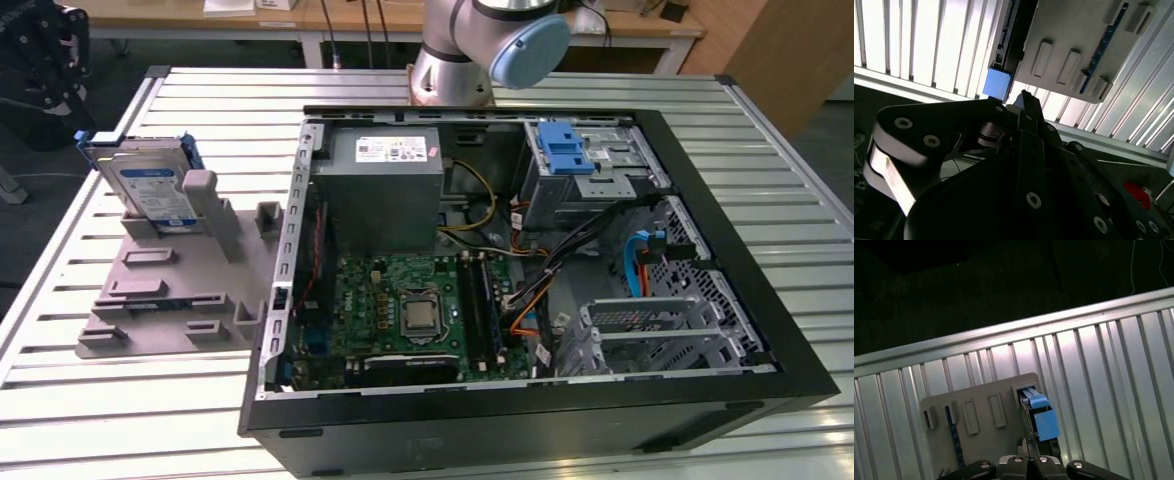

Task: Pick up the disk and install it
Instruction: 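Pick up the disk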

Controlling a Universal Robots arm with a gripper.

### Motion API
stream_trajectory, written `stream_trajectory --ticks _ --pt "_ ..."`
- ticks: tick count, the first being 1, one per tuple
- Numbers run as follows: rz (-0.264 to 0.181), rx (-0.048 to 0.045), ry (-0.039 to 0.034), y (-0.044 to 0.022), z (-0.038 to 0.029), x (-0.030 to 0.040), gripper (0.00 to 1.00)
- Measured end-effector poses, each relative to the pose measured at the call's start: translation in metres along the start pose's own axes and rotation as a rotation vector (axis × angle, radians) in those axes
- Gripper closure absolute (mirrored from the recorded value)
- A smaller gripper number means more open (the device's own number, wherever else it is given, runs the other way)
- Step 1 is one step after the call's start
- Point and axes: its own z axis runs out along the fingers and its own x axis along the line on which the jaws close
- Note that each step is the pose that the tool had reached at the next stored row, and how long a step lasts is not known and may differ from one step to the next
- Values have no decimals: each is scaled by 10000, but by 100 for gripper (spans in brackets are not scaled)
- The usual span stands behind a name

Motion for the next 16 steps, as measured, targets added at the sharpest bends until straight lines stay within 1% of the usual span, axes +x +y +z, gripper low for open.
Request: stream_trajectory --ticks 5,10,12,14,15,16 --pt "-195 1 2 0 2 0 89" --pt "-992 -20 17 0 8 0 89" --pt "-1094 -14 20 3 13 -12 89" --pt "-1096 10 31 7 22 -31 77" --pt "-1096 28 35 10 28 -42 77" --pt "-1097 50 38 12 34 -53 71"
